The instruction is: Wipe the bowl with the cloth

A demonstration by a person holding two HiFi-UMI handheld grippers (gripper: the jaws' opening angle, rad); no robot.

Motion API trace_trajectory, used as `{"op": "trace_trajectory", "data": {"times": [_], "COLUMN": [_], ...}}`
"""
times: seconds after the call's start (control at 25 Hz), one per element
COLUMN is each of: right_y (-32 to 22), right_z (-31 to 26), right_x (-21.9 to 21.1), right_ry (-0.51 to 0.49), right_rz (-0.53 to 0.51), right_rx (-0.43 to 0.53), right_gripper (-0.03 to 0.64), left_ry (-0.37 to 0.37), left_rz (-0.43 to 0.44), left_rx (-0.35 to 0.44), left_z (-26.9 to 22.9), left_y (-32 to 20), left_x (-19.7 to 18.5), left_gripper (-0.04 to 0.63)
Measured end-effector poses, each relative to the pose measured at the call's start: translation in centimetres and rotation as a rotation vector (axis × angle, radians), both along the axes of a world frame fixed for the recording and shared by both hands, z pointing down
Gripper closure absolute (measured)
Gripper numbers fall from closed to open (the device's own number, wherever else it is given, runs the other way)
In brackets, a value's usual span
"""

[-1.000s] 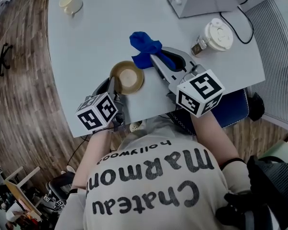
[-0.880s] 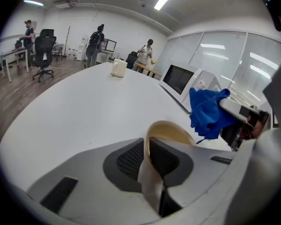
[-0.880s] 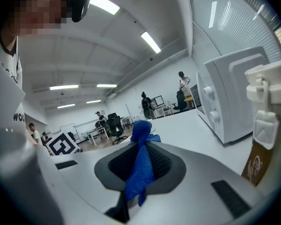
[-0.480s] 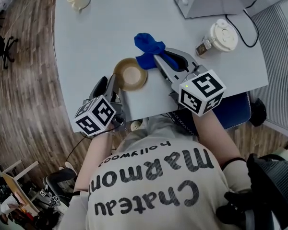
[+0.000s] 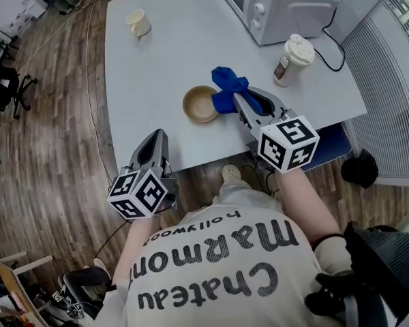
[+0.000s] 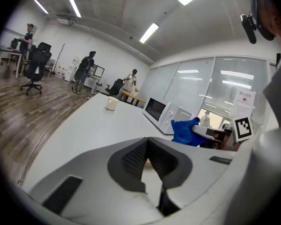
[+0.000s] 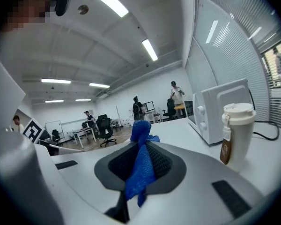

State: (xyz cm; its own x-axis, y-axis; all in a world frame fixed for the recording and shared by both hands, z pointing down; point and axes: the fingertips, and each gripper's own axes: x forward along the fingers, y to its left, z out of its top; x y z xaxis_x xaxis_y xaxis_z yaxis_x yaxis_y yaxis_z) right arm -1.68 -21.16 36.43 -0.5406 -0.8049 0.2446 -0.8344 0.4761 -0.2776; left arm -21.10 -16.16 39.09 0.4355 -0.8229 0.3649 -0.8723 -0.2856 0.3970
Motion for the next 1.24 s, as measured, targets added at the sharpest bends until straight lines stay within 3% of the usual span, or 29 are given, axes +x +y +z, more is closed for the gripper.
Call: {"op": "trace_trajectory", "data": {"times": [0.28, 0.6, 0.84, 1.24], "right_y": [7.8, 14.7, 16.1, 18.9], "right_z": [-3.7, -4.2, -4.9, -5.1], "right_x": [-0.5, -1.7, -1.5, -0.4], "right_ry": [0.05, 0.077, 0.09, 0.082], "right_rz": [0.136, 0.18, 0.198, 0.245], "right_rx": [0.044, 0.029, 0.047, 0.02], "right_gripper": [0.578, 0.578, 0.578, 0.578], "left_ry": [0.059, 0.055, 0.061, 0.054], "left_rz": [0.01, 0.0, 0.03, 0.08], "left_rx": [0.086, 0.072, 0.119, 0.1], "left_z": [-3.8, -4.6, -6.1, -6.0], "left_y": [5.9, 10.7, 11.4, 13.7], "left_x": [-4.9, -7.6, -7.3, -6.1], "left_gripper": [0.572, 0.574, 0.574, 0.574]}}
